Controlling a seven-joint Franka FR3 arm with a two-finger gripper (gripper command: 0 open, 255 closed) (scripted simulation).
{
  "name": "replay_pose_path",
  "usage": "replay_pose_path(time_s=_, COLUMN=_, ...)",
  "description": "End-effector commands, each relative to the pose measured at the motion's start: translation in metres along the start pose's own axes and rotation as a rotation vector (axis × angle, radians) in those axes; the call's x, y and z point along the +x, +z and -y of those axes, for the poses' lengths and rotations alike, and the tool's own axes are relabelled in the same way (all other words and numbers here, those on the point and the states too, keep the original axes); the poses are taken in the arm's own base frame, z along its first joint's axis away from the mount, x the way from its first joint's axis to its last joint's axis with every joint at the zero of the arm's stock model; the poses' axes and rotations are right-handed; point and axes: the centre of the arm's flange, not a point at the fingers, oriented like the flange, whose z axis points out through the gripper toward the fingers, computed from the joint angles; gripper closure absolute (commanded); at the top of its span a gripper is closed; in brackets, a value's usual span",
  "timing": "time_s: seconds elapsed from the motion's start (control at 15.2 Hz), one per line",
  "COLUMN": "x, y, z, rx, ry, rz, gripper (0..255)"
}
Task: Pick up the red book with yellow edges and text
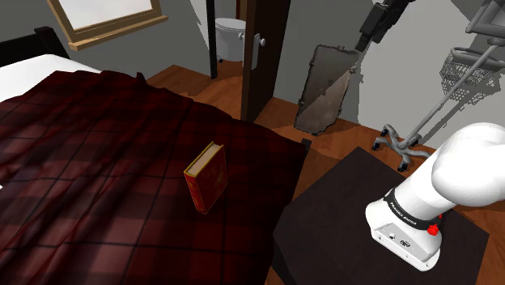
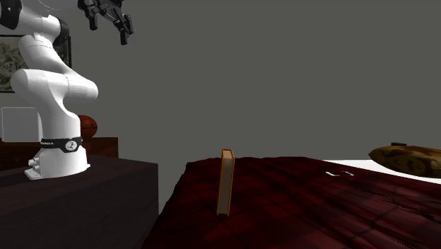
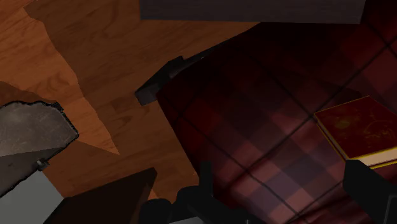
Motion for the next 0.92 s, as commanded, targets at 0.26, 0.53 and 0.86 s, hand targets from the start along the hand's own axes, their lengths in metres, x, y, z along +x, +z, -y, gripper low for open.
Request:
replay_pose_path(time_s=0.26, x=0.017, y=0.036, z=0.036, rx=0.000, ry=0.065, rz=0.024, gripper=0)
replay_pose_path(time_s=0.53, x=0.036, y=0.073, z=0.071, rx=-0.001, ry=0.129, rz=0.048, gripper=0)
replay_pose_path(time_s=0.86, x=0.062, y=0.119, z=0.113, rx=-0.001, ry=0.210, rz=0.078, gripper=0)
